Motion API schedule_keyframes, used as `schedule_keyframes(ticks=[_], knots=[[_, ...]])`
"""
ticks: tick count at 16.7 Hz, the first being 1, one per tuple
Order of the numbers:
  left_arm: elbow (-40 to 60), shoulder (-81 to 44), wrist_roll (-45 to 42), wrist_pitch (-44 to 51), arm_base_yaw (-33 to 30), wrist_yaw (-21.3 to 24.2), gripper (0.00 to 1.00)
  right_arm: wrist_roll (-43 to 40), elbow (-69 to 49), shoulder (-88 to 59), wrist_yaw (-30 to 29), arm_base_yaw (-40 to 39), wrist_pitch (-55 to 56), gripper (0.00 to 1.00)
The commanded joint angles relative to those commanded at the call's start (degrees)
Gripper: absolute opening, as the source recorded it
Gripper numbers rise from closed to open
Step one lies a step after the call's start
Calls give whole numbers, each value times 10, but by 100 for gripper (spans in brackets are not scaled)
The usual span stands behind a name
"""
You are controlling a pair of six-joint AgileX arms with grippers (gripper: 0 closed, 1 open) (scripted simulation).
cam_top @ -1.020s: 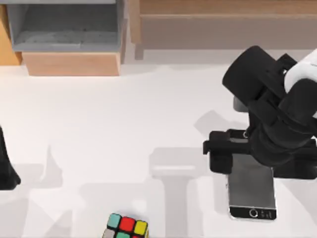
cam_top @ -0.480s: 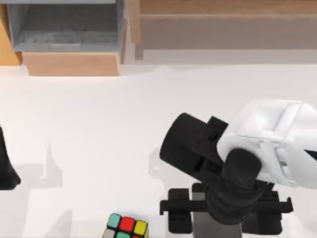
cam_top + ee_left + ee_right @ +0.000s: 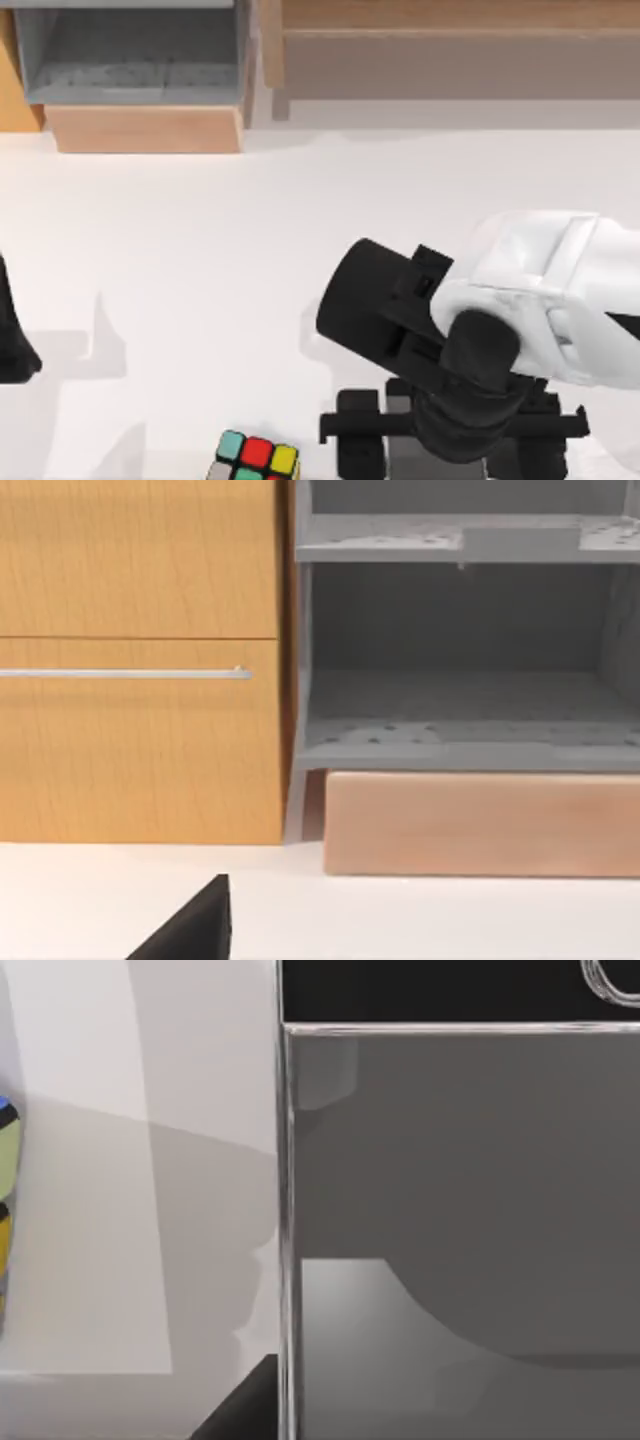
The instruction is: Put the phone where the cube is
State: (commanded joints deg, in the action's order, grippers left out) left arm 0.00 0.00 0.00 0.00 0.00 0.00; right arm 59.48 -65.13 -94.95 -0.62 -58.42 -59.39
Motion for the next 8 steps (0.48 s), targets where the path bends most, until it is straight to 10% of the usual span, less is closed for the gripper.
schedule_keyframes(ticks=[8], knots=[[0,0,0,0,0,0,100,11,-5,1,18,5,9,0]])
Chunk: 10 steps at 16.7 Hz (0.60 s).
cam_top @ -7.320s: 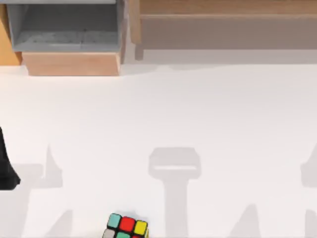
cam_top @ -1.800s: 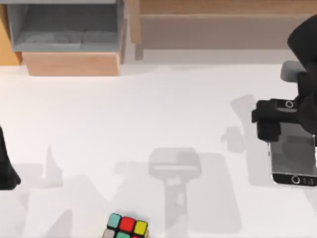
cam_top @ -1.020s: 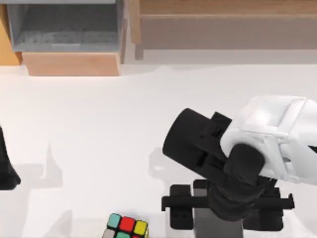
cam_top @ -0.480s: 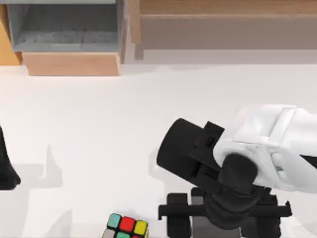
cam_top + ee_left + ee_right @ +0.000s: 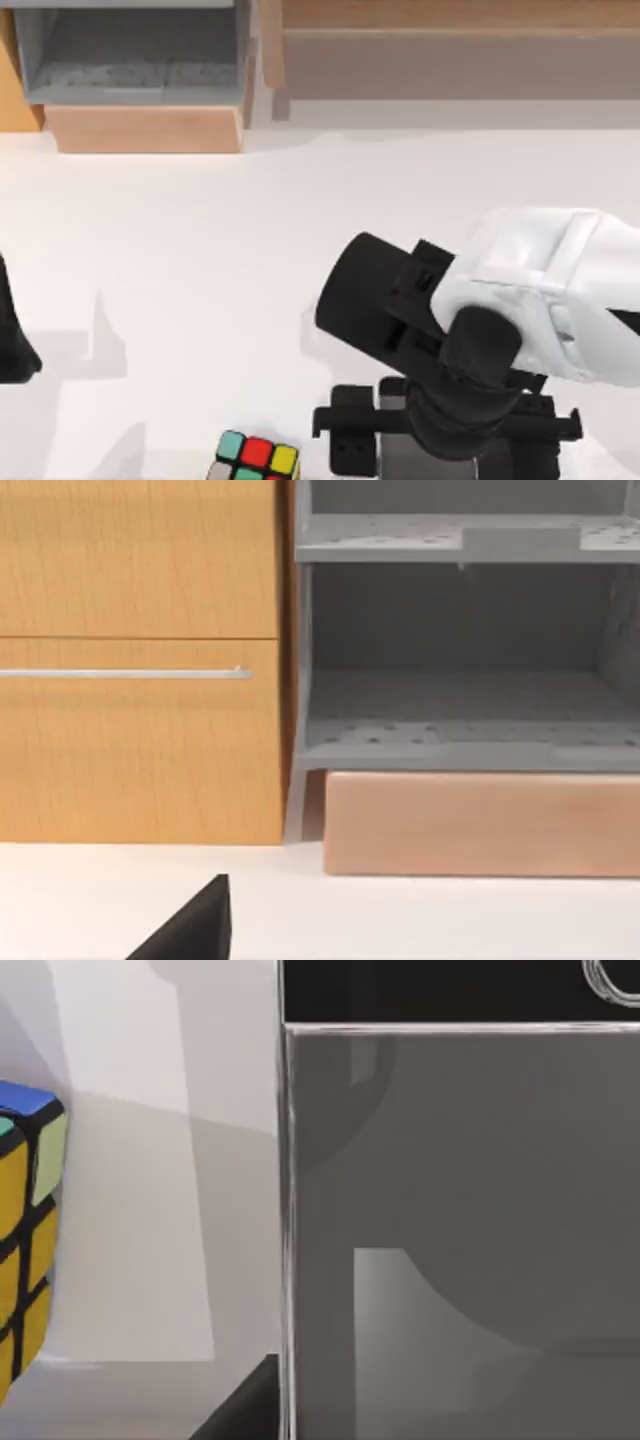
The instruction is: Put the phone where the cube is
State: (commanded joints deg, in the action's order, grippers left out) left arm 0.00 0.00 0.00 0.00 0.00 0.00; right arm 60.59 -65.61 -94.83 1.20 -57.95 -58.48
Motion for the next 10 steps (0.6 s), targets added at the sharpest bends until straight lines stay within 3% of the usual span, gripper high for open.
schedule_keyframes(ticks=[10], knots=[[0,0,0,0,0,0,100,28,36,1,58,1,55,0]])
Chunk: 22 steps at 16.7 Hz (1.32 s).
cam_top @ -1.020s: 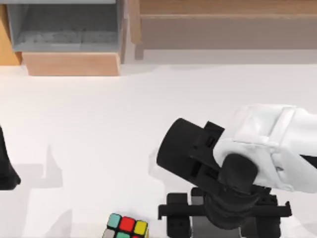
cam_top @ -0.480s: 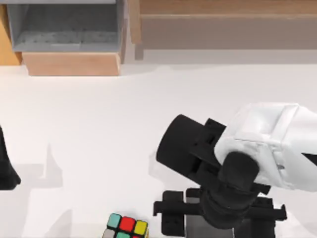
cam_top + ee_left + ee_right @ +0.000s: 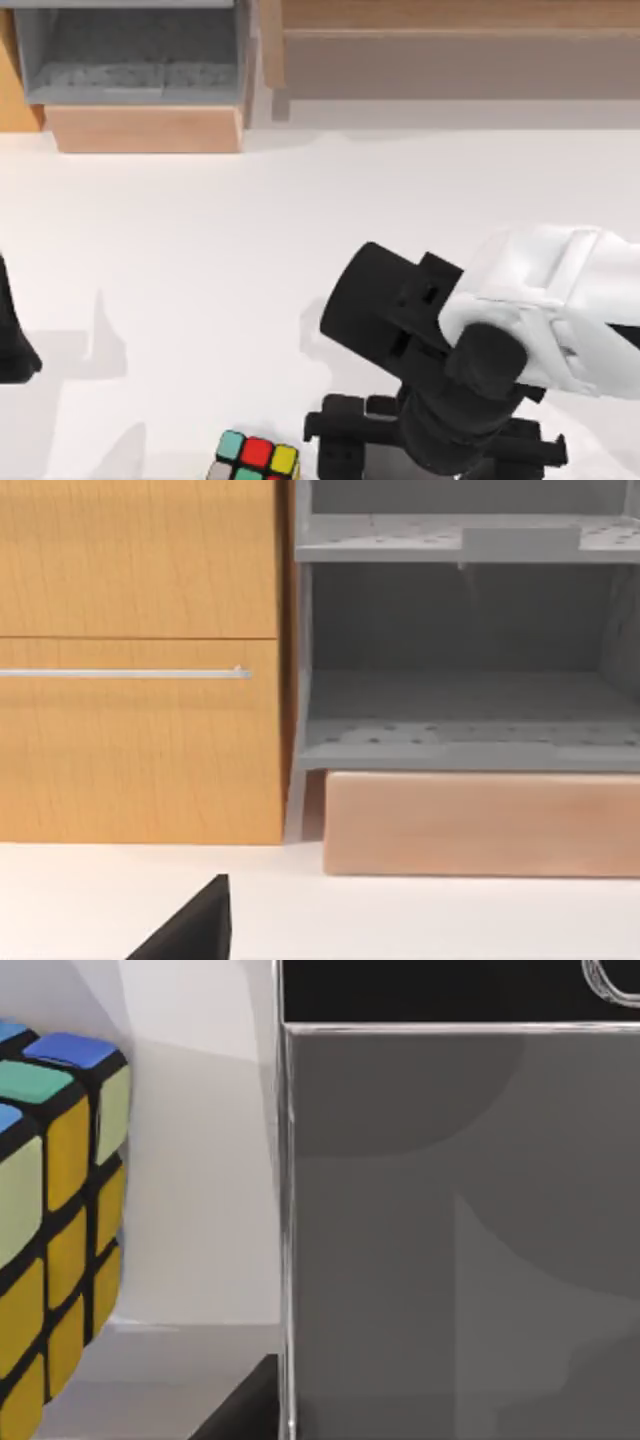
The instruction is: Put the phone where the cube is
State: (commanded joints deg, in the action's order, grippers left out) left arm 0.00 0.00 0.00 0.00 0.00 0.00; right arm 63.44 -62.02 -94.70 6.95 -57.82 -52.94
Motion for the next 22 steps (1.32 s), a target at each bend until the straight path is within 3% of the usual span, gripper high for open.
schedule_keyframes(ticks=[9,14,22], knots=[[0,0,0,0,0,0,100,-36,44,-48,-72,-10,61,0],[0,0,0,0,0,0,100,-37,50,-53,-76,-10,63,0],[0,0,0,0,0,0,100,-37,50,-53,-76,-10,63,60]])
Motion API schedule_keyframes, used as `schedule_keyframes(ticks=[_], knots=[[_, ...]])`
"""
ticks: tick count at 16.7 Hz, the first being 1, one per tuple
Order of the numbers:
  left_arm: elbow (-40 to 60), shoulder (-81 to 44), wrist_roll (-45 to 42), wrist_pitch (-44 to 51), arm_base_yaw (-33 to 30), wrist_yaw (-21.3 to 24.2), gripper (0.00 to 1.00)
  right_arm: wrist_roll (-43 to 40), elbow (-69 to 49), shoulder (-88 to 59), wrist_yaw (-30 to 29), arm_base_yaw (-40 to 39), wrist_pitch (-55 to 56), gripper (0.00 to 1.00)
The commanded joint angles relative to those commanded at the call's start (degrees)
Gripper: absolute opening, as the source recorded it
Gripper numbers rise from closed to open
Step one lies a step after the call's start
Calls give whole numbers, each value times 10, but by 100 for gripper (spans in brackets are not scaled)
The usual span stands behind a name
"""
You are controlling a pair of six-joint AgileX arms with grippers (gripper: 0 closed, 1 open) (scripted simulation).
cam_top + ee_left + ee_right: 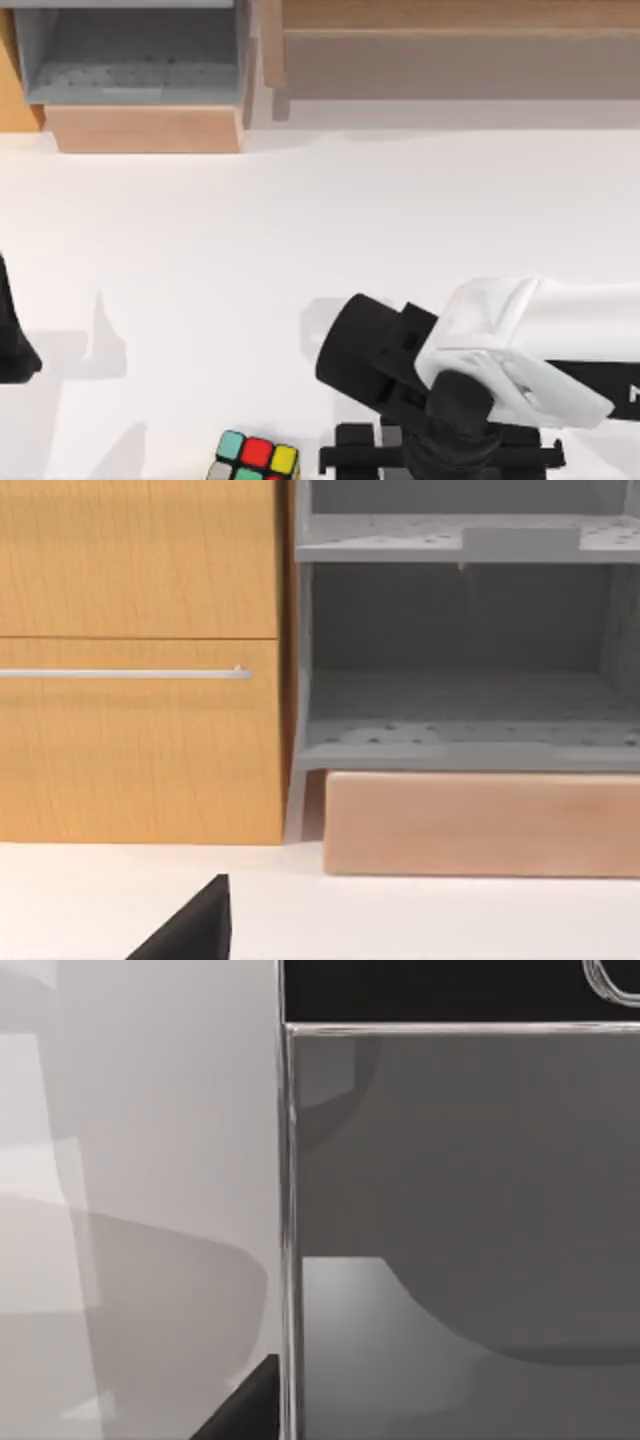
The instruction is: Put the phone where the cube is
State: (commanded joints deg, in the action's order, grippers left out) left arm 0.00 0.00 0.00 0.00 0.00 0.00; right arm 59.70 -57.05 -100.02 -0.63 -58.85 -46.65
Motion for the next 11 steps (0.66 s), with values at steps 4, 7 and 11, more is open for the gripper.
schedule_keyframes(ticks=[4,7,11], knots=[[0,0,0,0,0,0,100,0,0,0,0,0,0,90],[0,0,0,0,0,0,100,0,0,0,0,0,0,100],[0,0,0,0,0,0,100,0,0,0,0,0,0,100]])
